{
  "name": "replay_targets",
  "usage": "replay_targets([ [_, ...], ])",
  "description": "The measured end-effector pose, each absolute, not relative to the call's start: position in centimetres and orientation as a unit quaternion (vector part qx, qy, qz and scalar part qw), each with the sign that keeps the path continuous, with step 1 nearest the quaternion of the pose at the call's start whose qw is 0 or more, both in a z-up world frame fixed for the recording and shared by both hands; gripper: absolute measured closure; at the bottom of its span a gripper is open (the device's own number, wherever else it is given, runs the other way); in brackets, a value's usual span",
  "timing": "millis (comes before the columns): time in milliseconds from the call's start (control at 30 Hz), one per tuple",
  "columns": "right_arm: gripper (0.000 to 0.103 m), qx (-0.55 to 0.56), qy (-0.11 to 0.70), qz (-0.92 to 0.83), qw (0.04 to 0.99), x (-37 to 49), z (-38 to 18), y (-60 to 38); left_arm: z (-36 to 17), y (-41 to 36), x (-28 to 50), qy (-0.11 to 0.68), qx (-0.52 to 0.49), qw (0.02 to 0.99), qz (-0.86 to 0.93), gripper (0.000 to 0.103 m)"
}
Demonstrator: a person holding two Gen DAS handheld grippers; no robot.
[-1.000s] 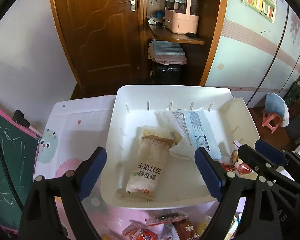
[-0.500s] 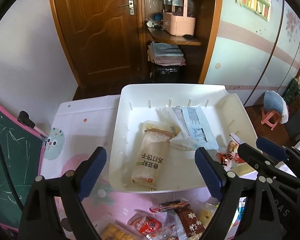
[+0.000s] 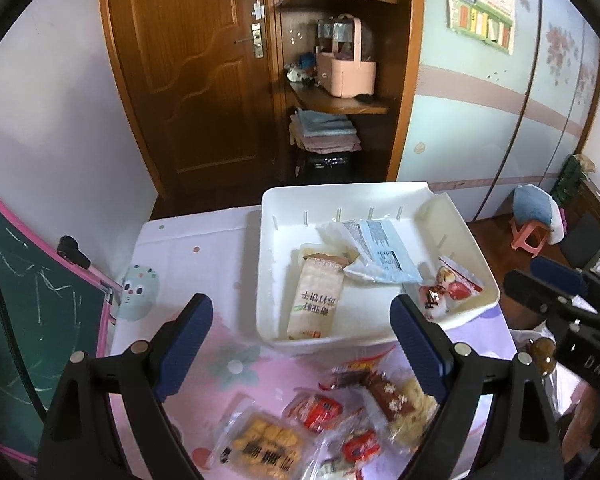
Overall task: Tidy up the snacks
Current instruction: 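Move both tools back over the remaining snacks on the table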
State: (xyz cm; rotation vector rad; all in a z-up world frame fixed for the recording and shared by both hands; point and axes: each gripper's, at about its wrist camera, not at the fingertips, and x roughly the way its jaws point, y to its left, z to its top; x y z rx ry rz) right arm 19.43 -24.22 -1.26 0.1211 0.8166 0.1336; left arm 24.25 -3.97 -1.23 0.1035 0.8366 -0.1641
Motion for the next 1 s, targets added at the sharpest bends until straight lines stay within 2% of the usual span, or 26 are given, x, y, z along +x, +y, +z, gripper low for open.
replay_targets([
  [233,0.046,0.055,0.395,0.070,0.915,15.9,-0.8,-24.7,-0.2,-1.3,20.5,0.396,0.053,0.911,-0.099,0.010],
  [400,0.044,0.062,0.415,0.064,0.906,14.0,-2.5,-25.2,-1.2,-0.3,18.5,0.410,0.059,0.903,-0.116,0.005],
  [667,0.042,0.112,0.493,0.034,0.862,13.4,-8.7,-26.5,-6.8,0.8,16.7,0.466,0.054,0.876,-0.114,0.003],
  [1000,0.042,0.186,0.576,-0.008,0.796,13.9,-16.1,-27.9,-14.3,3.8,18.7,0.542,-0.059,0.837,-0.043,0.004],
])
